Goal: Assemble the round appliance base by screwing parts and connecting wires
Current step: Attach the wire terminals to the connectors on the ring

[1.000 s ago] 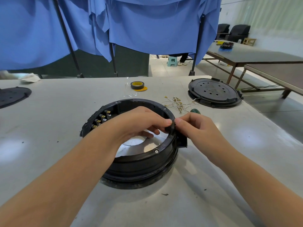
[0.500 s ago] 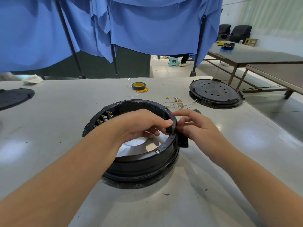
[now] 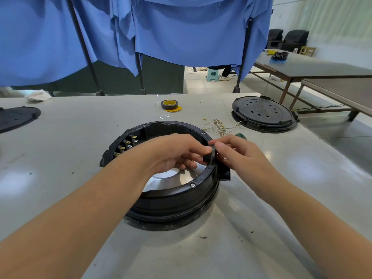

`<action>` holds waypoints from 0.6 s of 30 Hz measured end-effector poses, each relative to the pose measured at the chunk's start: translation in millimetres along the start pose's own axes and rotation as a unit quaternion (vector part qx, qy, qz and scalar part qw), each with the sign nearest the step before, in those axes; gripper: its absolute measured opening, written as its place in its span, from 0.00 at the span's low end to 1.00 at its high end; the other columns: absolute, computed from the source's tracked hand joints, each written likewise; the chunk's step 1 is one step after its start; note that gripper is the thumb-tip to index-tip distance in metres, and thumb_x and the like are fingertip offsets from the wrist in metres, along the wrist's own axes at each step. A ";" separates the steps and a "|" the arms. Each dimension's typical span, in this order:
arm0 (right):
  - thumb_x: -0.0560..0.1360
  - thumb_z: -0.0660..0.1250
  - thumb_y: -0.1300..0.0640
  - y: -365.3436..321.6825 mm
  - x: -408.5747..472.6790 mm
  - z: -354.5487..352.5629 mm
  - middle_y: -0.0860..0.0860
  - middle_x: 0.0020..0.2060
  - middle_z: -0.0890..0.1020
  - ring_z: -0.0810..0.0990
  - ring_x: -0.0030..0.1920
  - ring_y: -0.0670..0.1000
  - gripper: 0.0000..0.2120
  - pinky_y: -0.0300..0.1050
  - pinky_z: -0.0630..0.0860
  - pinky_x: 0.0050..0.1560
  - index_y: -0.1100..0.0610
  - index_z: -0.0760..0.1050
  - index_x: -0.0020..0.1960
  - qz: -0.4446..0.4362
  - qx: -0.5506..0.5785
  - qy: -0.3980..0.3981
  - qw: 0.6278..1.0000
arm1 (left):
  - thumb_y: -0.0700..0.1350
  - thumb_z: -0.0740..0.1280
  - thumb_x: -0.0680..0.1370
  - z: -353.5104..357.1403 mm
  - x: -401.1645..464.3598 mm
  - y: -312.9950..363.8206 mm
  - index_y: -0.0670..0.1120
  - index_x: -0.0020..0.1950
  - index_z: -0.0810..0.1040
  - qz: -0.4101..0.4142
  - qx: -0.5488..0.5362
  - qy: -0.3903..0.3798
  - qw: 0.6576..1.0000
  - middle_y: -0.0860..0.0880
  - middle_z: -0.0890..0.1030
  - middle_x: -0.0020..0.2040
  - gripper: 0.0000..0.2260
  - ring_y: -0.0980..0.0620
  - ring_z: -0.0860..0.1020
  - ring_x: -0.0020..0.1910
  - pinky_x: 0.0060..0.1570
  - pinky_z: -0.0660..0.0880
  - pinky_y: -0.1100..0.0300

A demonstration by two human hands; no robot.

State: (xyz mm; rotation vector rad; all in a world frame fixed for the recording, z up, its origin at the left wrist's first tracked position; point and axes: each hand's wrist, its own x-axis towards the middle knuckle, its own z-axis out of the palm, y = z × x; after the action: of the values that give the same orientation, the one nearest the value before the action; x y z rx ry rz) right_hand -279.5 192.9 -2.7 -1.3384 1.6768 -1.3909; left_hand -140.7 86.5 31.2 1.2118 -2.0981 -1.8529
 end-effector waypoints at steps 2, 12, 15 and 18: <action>0.76 0.66 0.48 2.2 4.4 1.9 0.48 0.42 0.83 0.83 0.44 0.46 0.05 0.44 0.80 0.51 0.44 0.79 0.50 0.027 0.011 0.014 0.999 | 0.46 0.67 0.78 2.0 -1.0 0.7 0.47 0.39 0.80 -0.004 -0.003 0.004 1.000 0.54 0.80 0.29 0.08 0.56 0.72 0.32 0.34 0.63 0.62; 0.74 0.70 0.54 0.9 21.7 -3.0 0.47 0.41 0.85 0.83 0.45 0.44 0.01 0.37 0.78 0.50 0.49 0.80 0.44 0.112 0.056 -0.023 0.992 | 0.45 0.64 0.78 4.4 -2.4 6.6 0.46 0.44 0.78 -0.026 0.029 -0.013 0.999 0.53 0.78 0.33 0.06 0.56 0.72 0.33 0.36 0.61 0.60; 0.74 0.71 0.58 4.7 21.2 -3.0 0.42 0.33 0.85 0.83 0.36 0.39 0.06 0.29 0.77 0.37 0.48 0.79 0.40 0.095 0.059 -0.016 0.994 | 0.43 0.64 0.78 9.5 1.1 6.1 0.45 0.43 0.76 -0.024 0.066 0.026 0.997 0.52 0.74 0.32 0.05 0.57 0.70 0.30 0.33 0.61 0.61; 0.73 0.72 0.56 6.4 20.7 -4.5 0.44 0.40 0.86 0.84 0.43 0.41 0.03 0.34 0.78 0.46 0.49 0.80 0.46 0.102 0.059 -0.015 0.993 | 0.44 0.64 0.79 8.7 1.8 3.2 0.45 0.47 0.77 -0.013 0.059 0.008 0.998 0.53 0.75 0.34 0.04 0.57 0.71 0.31 0.33 0.61 0.62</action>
State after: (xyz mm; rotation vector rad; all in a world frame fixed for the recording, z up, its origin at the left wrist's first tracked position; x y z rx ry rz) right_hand -292.5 175.0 -4.1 -1.0845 1.6336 -1.3217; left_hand -148.2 92.2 31.0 1.2784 -2.2226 -1.7459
